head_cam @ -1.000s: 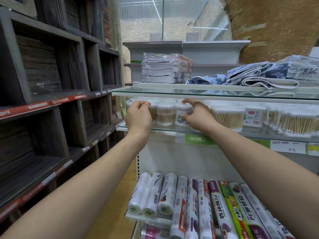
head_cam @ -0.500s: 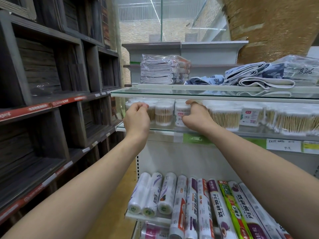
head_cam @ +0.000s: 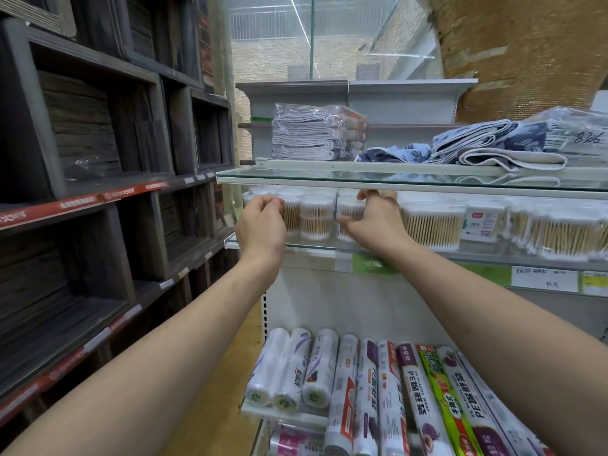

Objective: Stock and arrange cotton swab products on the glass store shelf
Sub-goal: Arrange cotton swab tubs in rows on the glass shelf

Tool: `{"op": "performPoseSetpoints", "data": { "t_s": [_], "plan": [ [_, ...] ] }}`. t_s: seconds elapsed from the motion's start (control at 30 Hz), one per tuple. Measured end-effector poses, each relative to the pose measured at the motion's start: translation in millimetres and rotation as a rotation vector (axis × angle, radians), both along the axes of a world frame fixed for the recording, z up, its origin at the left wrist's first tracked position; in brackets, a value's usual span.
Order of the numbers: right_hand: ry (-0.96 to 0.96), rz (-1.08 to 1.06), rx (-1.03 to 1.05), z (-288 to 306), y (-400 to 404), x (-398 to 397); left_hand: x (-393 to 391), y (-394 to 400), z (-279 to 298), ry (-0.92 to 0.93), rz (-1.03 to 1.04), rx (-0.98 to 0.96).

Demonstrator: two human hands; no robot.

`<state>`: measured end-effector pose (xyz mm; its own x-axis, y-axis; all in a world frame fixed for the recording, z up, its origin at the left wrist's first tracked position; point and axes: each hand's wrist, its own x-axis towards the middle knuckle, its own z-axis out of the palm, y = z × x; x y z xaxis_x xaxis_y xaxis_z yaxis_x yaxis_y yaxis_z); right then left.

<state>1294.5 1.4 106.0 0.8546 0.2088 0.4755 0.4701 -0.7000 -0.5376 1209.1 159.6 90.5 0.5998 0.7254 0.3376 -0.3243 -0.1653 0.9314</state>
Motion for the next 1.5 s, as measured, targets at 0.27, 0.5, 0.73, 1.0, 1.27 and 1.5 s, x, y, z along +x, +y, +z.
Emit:
{"op": "performPoseSetpoints", "data": {
  "t_s": [0.27,0.5,0.73,1.0,1.27,1.5],
  "plan": [
    [0.014,0.009,0.052,-6,7,4,-6,2,0,0.017,0.014,0.013],
    [-0.005,-0.017,0.077,-8,12,6,-7,-2,0,0.042,0.024,0.041],
    [0.006,-0.025,0.119,-8,14,3,-8,-3,0,0.047,0.014,0.055],
    [-0.166,-0.037,0.104,-19,-4,-18,-14,-21,-8,0.080,-0.016,0.398],
    [-0.221,-0.147,-0.013,-37,-61,-52,-14,-64,-39,0.093,-0.041,0.690],
    [-0.150,-0.253,-0.031,-54,-141,-69,-22,-134,-44,0.124,-0.145,0.763]
  ]
}}
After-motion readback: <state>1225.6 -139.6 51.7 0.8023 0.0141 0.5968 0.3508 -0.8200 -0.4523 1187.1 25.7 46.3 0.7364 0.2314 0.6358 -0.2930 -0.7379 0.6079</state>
